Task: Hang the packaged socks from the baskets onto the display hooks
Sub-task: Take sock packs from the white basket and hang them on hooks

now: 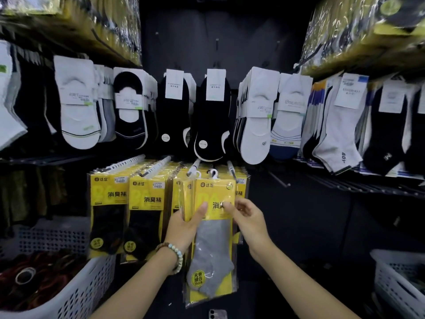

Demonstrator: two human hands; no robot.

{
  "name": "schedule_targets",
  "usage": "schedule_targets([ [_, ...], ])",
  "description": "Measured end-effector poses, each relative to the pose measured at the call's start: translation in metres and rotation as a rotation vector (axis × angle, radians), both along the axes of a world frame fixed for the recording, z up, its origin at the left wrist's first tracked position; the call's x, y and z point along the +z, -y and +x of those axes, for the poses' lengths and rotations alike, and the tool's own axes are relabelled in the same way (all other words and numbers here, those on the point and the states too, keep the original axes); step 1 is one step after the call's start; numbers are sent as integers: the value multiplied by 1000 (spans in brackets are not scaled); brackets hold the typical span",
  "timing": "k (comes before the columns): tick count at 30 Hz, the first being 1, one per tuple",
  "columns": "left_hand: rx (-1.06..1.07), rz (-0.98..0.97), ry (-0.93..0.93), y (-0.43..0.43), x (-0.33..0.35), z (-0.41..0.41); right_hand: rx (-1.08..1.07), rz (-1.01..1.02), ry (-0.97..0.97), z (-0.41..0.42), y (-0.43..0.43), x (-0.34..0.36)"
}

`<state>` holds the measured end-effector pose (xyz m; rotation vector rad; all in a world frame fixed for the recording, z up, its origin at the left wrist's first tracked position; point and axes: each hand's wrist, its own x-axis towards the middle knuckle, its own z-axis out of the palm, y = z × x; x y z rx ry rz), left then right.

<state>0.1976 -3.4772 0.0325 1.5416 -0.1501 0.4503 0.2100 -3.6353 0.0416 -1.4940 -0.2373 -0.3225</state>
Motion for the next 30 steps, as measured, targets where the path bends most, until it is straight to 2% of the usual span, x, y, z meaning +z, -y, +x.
schedule_targets([
  [4, 39, -14, -33, 8, 0, -8, 55, 48, -48, -9, 4, -5],
  [9, 126, 143, -73, -9, 7, -10, 86, 151, -151, -7, 24, -14],
  [13, 209, 211, 19, -27, 17, -3, -19, 136, -179, 5, 43, -20],
  [16, 248, 239, 75, -37, 24, 7, -109, 103, -131, 21, 50, -13],
  [22, 260, 266, 113, -42, 30, 25, -90, -22, -3, 61, 38, 3],
  [26, 258, 272, 119, -41, 28, 32, -101, 17, -52, 89, 30, -4],
  [30, 237, 270, 123, -36, 25, 33, -309, 70, -191, 114, 24, -15],
])
